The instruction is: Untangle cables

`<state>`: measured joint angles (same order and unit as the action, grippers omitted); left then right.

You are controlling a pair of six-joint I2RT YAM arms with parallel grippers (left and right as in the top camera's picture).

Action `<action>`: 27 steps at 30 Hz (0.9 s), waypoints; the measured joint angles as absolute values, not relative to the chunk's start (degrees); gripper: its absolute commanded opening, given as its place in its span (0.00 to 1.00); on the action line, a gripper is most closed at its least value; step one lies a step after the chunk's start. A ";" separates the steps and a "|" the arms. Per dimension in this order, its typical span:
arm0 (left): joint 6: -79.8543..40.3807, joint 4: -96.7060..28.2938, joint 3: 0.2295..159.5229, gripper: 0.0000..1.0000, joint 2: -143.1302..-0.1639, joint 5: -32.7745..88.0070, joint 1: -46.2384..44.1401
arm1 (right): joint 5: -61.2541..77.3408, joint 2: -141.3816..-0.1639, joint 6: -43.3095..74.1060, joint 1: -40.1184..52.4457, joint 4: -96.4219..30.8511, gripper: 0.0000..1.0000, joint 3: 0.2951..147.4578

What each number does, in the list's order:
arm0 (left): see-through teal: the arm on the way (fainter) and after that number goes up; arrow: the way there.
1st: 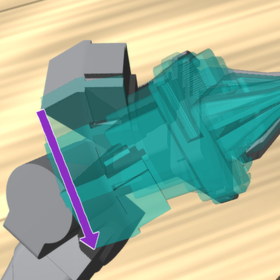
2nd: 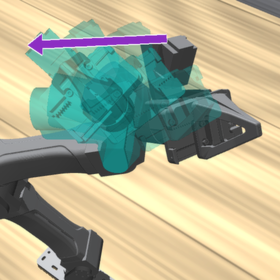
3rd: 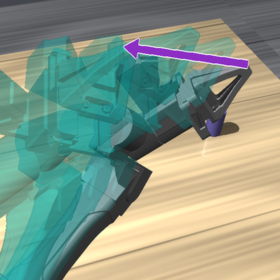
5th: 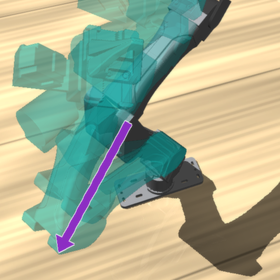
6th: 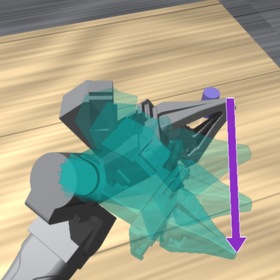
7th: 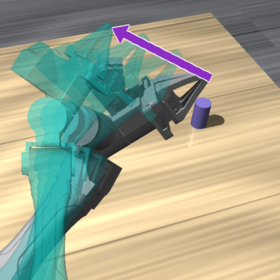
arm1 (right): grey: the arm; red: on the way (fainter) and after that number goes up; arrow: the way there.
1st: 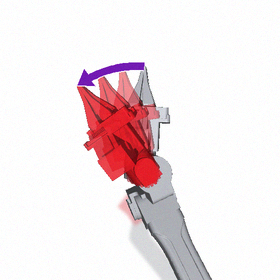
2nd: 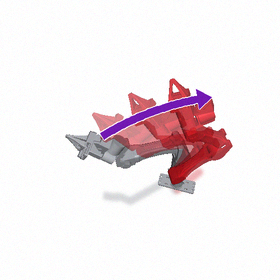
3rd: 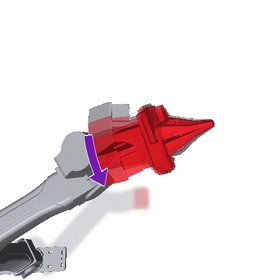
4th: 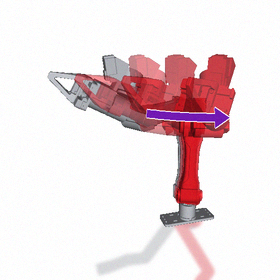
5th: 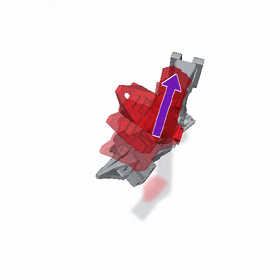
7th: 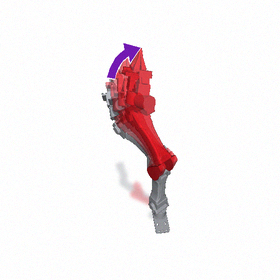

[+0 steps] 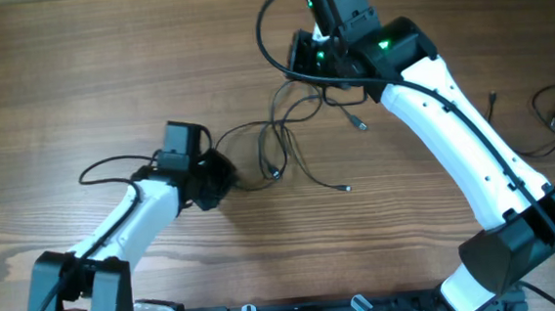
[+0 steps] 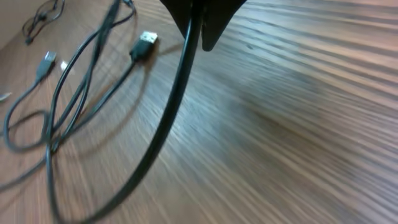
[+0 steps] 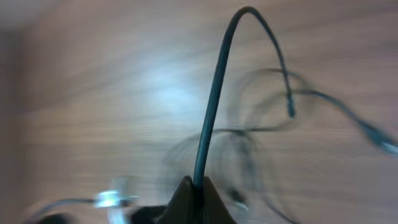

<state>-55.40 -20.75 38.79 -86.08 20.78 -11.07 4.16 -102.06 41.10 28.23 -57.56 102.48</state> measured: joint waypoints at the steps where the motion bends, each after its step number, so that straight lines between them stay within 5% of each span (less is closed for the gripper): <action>1: -54.15 -21.19 38.76 0.04 -85.56 20.67 -9.37 | 1.54 -102.06 41.01 27.81 -59.66 0.04 102.48; 13: -42.50 -27.49 38.72 0.04 -77.78 20.12 15.38 | -24.62 -102.06 40.88 16.45 -72.58 0.04 102.48; 20: -40.93 -29.45 38.72 0.04 -77.78 22.94 32.91 | -24.34 -102.06 40.71 5.32 -73.32 0.04 102.48; 27: -40.77 -29.58 38.72 0.04 -77.78 25.65 39.62 | -16.21 -102.06 39.33 -6.22 -73.49 0.04 102.48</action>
